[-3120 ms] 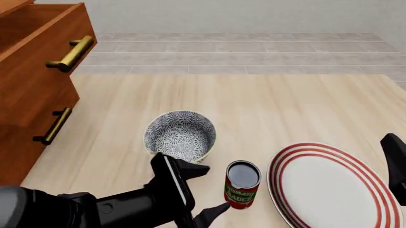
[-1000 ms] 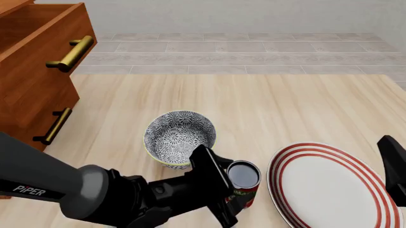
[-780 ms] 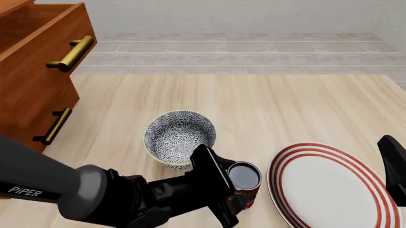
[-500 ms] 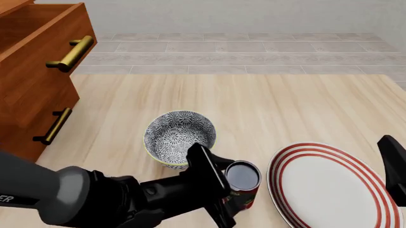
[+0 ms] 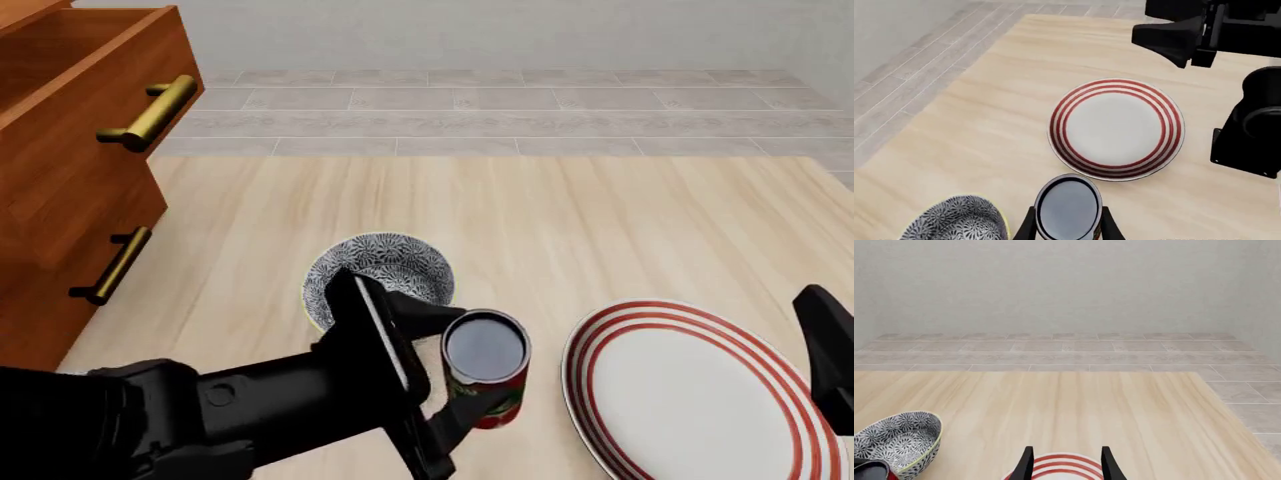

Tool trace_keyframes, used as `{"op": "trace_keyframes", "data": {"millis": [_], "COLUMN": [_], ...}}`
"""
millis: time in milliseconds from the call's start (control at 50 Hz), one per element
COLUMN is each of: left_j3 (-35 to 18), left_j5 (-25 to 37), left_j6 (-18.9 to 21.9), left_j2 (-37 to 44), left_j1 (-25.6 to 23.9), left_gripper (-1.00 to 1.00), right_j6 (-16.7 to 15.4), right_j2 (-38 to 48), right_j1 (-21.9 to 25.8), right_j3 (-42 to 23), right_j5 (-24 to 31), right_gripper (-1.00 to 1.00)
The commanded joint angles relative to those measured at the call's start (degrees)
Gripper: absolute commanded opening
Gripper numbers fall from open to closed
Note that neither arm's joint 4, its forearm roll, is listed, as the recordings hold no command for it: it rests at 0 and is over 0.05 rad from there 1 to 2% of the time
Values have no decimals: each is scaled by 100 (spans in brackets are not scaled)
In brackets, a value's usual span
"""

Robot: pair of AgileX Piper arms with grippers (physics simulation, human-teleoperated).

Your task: Put the ketchup in the top drawer of the cabinet.

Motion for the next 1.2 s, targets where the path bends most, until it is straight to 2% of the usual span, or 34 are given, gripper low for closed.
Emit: {"op": "trace_keyframes", "data": {"millis": [20, 100, 120, 140, 280, 460, 500, 560, 700, 820, 960, 1200], "left_j3": [139, 139, 319, 370, 399, 492, 443, 457, 437, 474, 317, -341], "left_j5": [360, 360, 724, 804, 1205, 2136, 2612, 3029, 3676, 4239, 4991, 6315], "left_j6": [136, 136, 32, 6, 46, 157, -67, -61, -126, -4, 99, 157], "left_j2": [-760, -760, -1483, -1710, -2239, -3583, -4008, -4482, -5153, -5763, -6421, -7127], "left_j1": [52, 52, 305, 404, 576, 991, 1160, 1389, 1750, 2030, 2327, 2951], "left_gripper": [-100, -100, -100, -100, -100, -100, -100, -100, -100, -100, -100, -100], "right_j6": [7, 15, 14, 20, 25, 51, 58, 60, 51, 42, 35, 58], "right_j2": [-7, -19, -13, -8, -12, -19, -13, -14, 4, -22, -19, -11], "right_j1": [10, 11, 10, 10, 10, -8, -12, -11, -23, -12, -10, -30], "right_j3": [11, 14, 11, -7, -18, -20, -24, -52, -97, -72, -15, 78], "right_j5": [-3, 2, 0, 10, 21, 20, 16, 44, 70, 80, 24, -65], "right_gripper": [100, 100, 100, 100, 100, 100, 100, 100, 100, 100, 100, 100]}}
